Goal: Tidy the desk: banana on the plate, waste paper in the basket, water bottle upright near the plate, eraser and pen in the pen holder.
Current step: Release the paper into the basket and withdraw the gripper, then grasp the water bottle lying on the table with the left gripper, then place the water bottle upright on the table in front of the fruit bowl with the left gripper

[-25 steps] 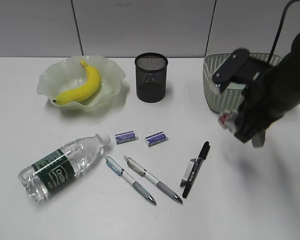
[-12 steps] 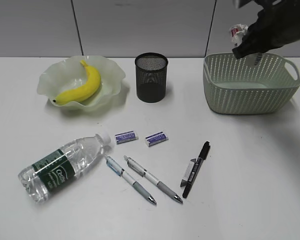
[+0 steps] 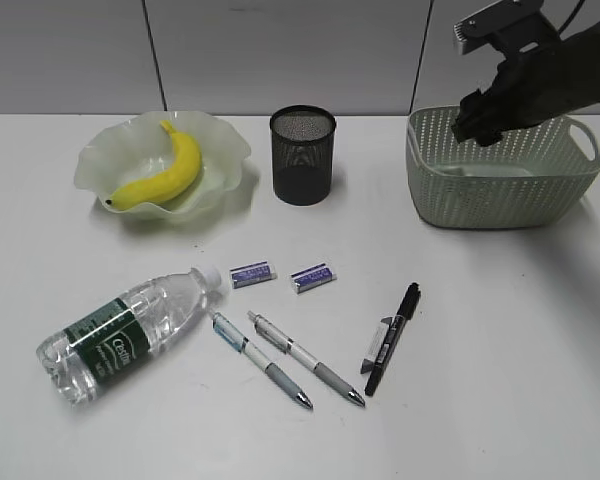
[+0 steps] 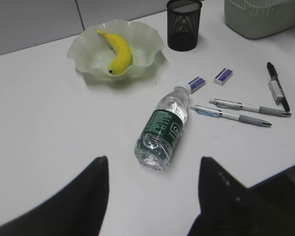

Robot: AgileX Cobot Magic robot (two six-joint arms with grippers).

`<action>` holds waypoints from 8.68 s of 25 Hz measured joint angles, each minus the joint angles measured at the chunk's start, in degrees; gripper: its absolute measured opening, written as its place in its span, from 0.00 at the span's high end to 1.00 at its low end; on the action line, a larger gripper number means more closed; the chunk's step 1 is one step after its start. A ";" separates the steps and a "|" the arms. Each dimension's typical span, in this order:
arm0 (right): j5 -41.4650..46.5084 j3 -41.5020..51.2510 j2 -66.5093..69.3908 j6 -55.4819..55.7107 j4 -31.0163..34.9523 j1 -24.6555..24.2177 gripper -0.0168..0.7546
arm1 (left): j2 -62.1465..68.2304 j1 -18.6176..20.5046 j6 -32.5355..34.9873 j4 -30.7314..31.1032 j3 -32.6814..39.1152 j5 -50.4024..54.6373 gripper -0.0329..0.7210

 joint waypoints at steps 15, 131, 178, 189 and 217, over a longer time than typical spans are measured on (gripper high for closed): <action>33.82 -0.17 -19.97 -3.97 16.90 0.05 0.27 | 0.00 0.00 0.00 0.00 0.00 0.00 0.38; 52.34 42.21 -110.59 -8.85 28.49 0.05 0.32 | 61.15 -10.34 1.69 -21.67 9.85 -86.11 0.29; 52.34 42.21 -110.59 -8.85 28.49 0.05 0.33 | 108.48 -10.05 -12.98 4.91 8.24 -128.71 0.29; 52.34 42.21 -110.59 -8.85 28.49 0.05 0.33 | 108.43 -10.05 -12.84 5.07 11.21 -131.72 0.29; 52.34 42.21 -110.59 -8.85 28.49 0.05 0.33 | 108.01 -10.05 -12.84 5.33 13.91 -133.74 0.25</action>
